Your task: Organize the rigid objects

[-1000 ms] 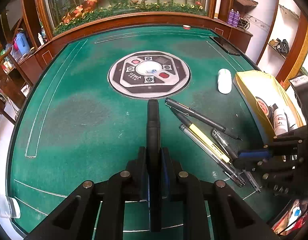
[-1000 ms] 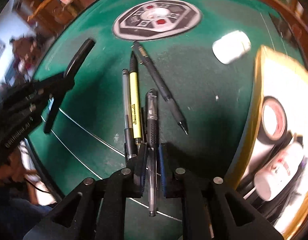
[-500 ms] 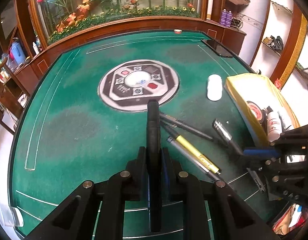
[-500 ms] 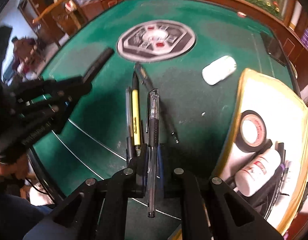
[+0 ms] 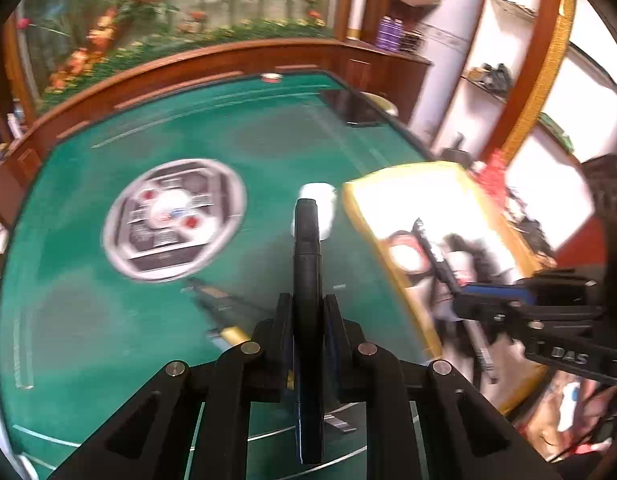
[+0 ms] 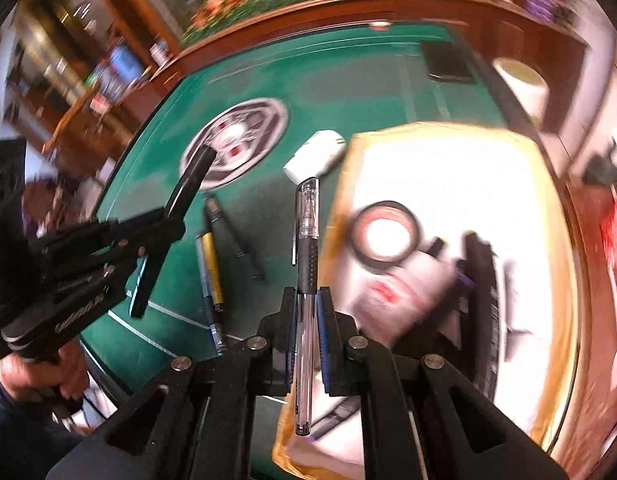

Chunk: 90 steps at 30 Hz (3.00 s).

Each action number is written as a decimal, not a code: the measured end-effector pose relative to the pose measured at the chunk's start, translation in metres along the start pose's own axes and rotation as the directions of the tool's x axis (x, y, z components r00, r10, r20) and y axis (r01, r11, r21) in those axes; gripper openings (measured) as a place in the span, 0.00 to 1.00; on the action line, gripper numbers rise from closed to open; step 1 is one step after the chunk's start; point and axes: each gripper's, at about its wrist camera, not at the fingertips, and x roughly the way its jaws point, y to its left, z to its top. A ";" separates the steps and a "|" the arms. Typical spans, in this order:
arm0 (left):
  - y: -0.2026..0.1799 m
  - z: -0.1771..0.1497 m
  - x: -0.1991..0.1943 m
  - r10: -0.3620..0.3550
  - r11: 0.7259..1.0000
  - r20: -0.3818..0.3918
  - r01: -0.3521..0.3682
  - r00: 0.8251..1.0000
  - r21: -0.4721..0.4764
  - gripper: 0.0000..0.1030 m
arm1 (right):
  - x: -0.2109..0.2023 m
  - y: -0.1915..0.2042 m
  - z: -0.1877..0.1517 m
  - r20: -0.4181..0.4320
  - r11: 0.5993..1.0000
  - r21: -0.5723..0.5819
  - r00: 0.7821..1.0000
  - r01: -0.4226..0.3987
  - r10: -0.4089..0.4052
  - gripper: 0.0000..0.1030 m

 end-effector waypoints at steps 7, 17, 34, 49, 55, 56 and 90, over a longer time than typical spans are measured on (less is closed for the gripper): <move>-0.054 0.021 0.026 -0.137 0.990 -0.071 0.139 0.988 0.030 0.15 | -0.019 -0.046 -0.011 0.034 0.992 0.111 0.997 0.058 -0.062 0.09; -0.117 0.023 0.062 -0.202 0.971 -0.165 0.220 0.965 0.094 0.15 | -0.028 -0.088 -0.033 -0.005 0.982 0.150 0.993 0.113 -0.114 0.09; -0.100 0.019 0.040 -0.253 0.962 -0.125 0.263 0.959 0.077 0.49 | -0.023 -0.083 -0.013 0.009 0.971 0.132 0.980 0.197 -0.200 0.18; 0.054 -0.026 -0.015 -0.052 0.961 0.004 0.051 0.999 -0.272 0.49 | 0.018 0.023 0.013 -0.056 0.995 -0.072 0.996 -0.073 0.069 0.23; 0.120 -0.073 -0.026 0.025 0.898 -0.031 -0.036 0.999 -0.439 0.49 | 0.069 0.093 0.003 -0.225 0.965 -0.217 0.969 -0.150 0.100 0.34; 0.126 -0.078 -0.027 0.027 0.891 -0.039 -0.042 0.999 -0.453 0.49 | 0.077 0.101 0.001 -0.243 0.961 -0.233 0.966 -0.147 0.088 0.37; 0.099 -0.084 0.016 -0.054 0.949 -0.198 -0.011 0.979 -0.314 0.55 | 0.068 0.077 -0.009 -0.177 0.990 -0.091 0.980 -0.111 0.094 0.51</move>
